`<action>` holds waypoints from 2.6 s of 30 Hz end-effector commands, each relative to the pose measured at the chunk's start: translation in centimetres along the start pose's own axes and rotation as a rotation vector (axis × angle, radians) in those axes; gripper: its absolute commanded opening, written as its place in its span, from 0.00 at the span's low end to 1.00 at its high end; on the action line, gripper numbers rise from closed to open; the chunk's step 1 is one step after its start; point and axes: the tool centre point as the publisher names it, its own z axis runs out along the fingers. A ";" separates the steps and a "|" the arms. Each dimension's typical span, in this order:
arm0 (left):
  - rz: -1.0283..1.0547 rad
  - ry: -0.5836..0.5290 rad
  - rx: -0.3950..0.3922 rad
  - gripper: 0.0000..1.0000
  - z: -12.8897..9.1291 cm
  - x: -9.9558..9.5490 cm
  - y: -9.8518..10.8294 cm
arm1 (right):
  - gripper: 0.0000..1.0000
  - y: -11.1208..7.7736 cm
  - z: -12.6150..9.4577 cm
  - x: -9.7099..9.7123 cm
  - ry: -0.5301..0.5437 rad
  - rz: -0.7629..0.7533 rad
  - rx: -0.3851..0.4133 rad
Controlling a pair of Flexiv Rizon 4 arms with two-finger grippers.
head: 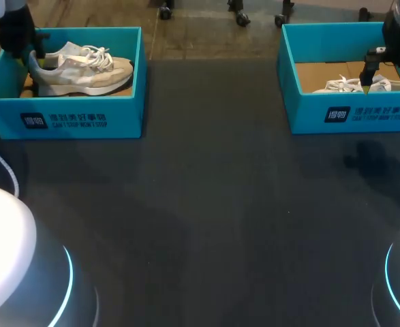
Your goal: Take the shoe out of the shoebox, open the shoe tongue, remove and reinsert the insole, then place the shoe into the shoebox
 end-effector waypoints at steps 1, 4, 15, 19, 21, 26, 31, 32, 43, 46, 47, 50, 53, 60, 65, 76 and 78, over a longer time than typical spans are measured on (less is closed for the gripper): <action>0.009 0.001 0.012 0.59 0.4 0.4 0.6 | 1.00 -0.1 0.0 -0.1 0.002 0.000 -0.002; 0.016 0.003 0.012 0.65 0.6 0.6 0.5 | 1.00 -0.1 0.0 -0.1 0.002 0.000 -0.002; 0.040 0.015 0.028 0.54 2.2 0.3 0.3 | 1.00 -0.1 0.0 -0.1 0.002 0.000 -0.002; 0.043 0.022 0.028 0.45 2.6 0.2 0.2 | 1.00 -0.1 0.0 -0.1 0.002 0.000 -0.002; 0.041 0.025 0.029 0.37 2.7 0.2 0.2 | 1.00 -0.1 0.0 -0.1 0.002 0.000 -0.002; 0.045 0.034 0.032 0.02 2.7 0.6 0.3 | 1.00 -0.1 0.0 -0.1 0.002 0.000 -0.002; 0.082 0.059 0.030 0.00 1.9 1.3 0.1 | 1.00 -0.1 0.0 -0.1 0.002 0.000 -0.002; 0.090 0.061 0.030 0.00 1.6 1.5 0.1 | 1.00 -0.1 0.0 -0.1 0.002 0.000 -0.002; 0.044 0.026 0.086 0.00 -3.4 2.7 -0.4 | 1.00 -0.1 0.0 -0.1 0.002 0.000 -0.002; 0.027 0.004 0.100 0.00 -4.9 2.9 -0.6 | 1.00 -0.1 0.0 -0.1 0.002 0.000 -0.002; 0.034 -0.002 0.111 0.00 -5.4 2.9 -0.7 | 1.00 -0.1 0.0 -0.1 0.002 0.000 -0.002; 0.040 -0.009 0.101 0.00 -6.5 3.1 -0.8 | 1.00 -0.1 0.0 -0.1 0.002 0.000 -0.002; 0.055 -0.003 0.084 0.00 -7.7 3.4 -0.9 | 1.00 -0.1 0.0 -0.1 0.002 0.000 -0.002; 0.056 0.005 0.044 0.00 -10.9 4.4 -0.6 | 1.00 -0.1 0.0 -0.1 0.002 0.000 -0.002; 0.056 -0.009 0.042 0.00 -13.1 4.8 -0.8 | 1.00 -0.1 0.0 -0.1 0.002 0.000 -0.002; 0.071 -0.046 0.011 0.00 -16.7 5.5 -1.1 | 1.00 -0.1 0.0 -0.1 0.002 0.000 -0.002; 0.071 -0.046 0.011 0.00 -16.7 5.5 -1.1 | 1.00 -0.1 0.0 -0.1 0.002 0.000 -0.002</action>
